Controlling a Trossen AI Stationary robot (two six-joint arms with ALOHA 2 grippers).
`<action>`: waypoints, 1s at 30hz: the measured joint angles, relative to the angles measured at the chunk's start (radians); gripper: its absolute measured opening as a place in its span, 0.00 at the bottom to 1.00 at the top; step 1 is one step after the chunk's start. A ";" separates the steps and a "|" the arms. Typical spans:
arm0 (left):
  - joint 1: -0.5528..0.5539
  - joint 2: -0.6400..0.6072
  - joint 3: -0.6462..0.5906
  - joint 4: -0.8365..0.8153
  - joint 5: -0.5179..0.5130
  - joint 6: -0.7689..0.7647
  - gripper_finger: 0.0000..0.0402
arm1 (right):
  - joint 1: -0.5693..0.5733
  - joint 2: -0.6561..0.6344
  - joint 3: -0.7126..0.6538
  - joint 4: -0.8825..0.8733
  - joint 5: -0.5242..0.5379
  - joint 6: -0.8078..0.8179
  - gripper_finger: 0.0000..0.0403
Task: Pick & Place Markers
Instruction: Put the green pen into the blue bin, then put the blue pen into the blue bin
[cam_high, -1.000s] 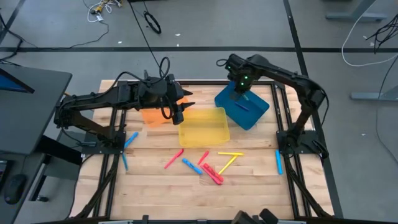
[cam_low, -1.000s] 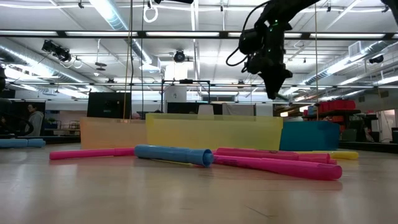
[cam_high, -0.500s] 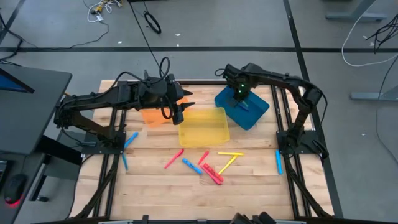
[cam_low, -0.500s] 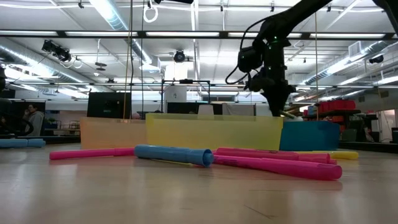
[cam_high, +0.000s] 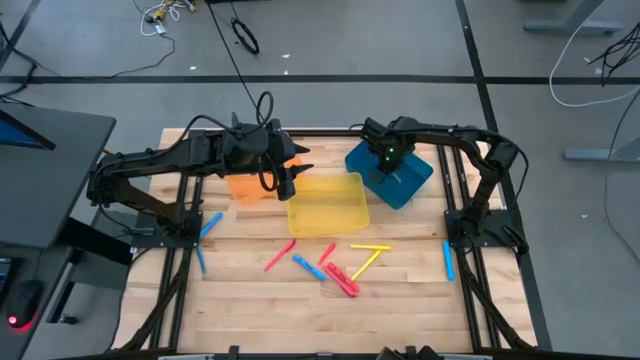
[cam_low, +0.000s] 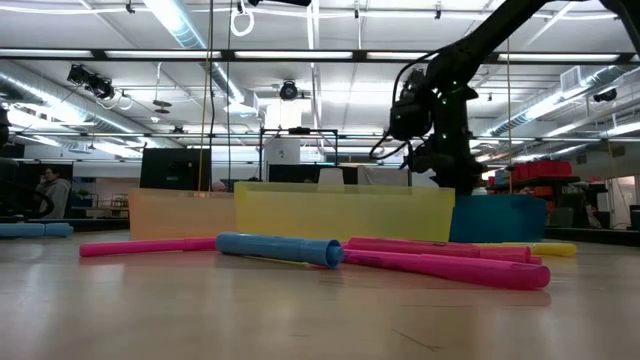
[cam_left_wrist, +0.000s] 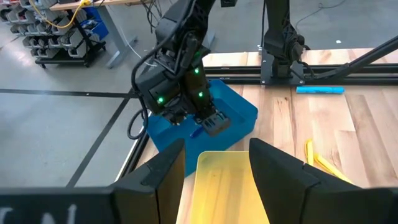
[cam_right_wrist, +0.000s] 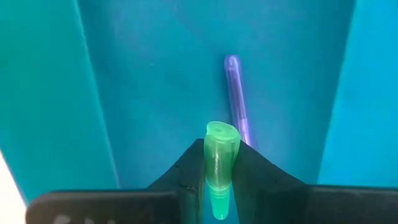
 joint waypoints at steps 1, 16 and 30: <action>0.000 0.000 0.000 0.000 0.000 0.000 0.46 | 0.000 0.000 -0.007 0.008 0.000 0.000 0.13; 0.000 0.000 0.000 0.000 0.000 -0.002 0.46 | 0.000 0.000 -0.065 0.103 -0.009 -0.001 0.16; 0.000 0.000 0.000 0.000 0.000 -0.001 0.46 | 0.000 0.000 -0.053 0.054 -0.026 0.021 0.44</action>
